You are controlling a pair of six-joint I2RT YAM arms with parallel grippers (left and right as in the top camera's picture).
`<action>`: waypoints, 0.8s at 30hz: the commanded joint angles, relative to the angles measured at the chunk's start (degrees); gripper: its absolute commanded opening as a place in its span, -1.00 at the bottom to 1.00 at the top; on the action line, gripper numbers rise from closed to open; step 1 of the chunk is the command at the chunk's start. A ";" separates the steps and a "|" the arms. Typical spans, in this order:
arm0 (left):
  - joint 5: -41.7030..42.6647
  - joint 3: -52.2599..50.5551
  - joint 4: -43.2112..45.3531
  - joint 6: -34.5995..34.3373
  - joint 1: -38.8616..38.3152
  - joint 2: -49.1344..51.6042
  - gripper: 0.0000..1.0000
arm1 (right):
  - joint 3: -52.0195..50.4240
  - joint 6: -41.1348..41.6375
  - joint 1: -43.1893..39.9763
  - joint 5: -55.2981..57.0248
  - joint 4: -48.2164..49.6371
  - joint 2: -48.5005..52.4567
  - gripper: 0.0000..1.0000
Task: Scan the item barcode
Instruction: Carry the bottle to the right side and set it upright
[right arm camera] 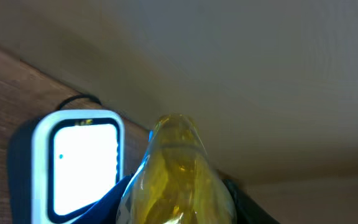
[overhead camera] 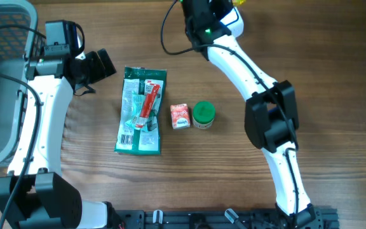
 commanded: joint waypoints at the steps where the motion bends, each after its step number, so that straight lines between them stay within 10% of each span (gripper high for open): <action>1: 0.44 0.63 0.11 0.07 0.13 -0.50 1.00 | 0.48 -6.49 0.59 1.81 1.09 3.32 -0.27; 18: 0.44 0.63 0.11 0.07 0.13 -0.50 1.00 | 0.48 -14.95 1.11 12.02 7.80 -0.13 -0.18; 24: 0.44 0.63 0.11 0.07 0.13 -0.50 1.00 | 0.48 4.07 1.11 10.54 -13.92 -15.43 -0.21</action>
